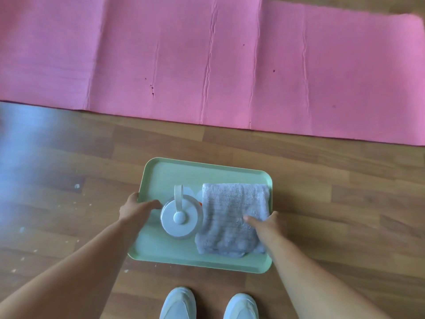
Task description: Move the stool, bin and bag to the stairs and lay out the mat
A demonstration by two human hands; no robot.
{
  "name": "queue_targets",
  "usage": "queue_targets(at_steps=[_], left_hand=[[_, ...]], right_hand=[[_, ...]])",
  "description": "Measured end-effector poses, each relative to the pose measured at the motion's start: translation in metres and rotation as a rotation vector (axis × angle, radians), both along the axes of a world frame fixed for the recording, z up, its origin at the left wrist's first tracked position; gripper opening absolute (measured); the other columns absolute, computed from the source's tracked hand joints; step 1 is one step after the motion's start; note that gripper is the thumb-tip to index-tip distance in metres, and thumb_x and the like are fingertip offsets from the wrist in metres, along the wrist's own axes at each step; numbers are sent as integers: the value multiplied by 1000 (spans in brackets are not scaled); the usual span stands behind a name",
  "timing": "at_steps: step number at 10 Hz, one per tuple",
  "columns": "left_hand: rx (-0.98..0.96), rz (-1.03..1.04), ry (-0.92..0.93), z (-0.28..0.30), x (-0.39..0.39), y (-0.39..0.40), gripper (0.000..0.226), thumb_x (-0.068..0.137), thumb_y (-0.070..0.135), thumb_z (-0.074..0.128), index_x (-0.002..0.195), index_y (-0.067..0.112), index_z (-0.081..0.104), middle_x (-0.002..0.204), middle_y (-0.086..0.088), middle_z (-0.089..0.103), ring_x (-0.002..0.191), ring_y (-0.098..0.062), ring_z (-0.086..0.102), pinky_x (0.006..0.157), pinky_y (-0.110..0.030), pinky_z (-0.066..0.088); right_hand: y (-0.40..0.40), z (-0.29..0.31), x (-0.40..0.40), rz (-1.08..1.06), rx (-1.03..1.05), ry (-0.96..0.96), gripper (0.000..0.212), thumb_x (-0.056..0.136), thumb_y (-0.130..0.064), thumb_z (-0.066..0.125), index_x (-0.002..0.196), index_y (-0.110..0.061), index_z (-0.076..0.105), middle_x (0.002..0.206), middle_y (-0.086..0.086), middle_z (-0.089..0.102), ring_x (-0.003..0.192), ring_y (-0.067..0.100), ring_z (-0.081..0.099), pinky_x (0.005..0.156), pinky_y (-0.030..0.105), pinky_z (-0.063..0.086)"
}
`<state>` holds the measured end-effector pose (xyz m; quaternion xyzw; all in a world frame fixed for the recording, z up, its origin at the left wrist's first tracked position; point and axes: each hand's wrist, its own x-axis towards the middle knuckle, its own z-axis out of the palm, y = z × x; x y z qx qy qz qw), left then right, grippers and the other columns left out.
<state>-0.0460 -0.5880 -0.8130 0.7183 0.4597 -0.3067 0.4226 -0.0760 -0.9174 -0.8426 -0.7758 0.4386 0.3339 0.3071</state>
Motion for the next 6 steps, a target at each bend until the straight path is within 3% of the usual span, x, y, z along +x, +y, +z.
queue_targets(at_steps=[2,3,4,5,6], left_hand=[[-43,-10,-12,-27,4,2,64,44,38,70,106,26,63,97,-9,71,80,-30,71,69,-36,58],[-72,-29,-14,-44,5,5,77,47,40,72,121,24,58,105,-7,70,92,-31,70,82,-44,58],[-136,-23,-19,-53,3,4,83,47,40,76,125,22,55,110,-9,69,96,-31,69,80,-41,57],[-237,41,-37,-57,-1,1,77,57,32,77,129,20,53,115,-11,68,99,-32,69,68,-31,54],[-260,36,-79,-50,-2,-5,75,62,34,76,131,23,52,118,-11,68,103,-32,68,75,-34,56]], right_hand=[[0,-26,-3,-39,27,3,108,38,-68,79,125,-14,46,129,13,49,114,35,55,93,48,51],[-1,-37,-3,-49,61,9,98,50,-62,83,127,-14,45,131,12,48,114,34,55,93,48,51],[-3,-43,2,-89,118,6,103,49,-61,81,131,-15,42,136,9,48,117,32,54,94,46,50],[-9,-50,6,-186,264,-28,100,68,-48,81,146,-15,28,150,6,39,130,30,46,93,42,44],[-5,-42,7,-205,287,-48,93,73,-47,77,146,-14,30,148,6,41,130,29,46,102,45,42]])
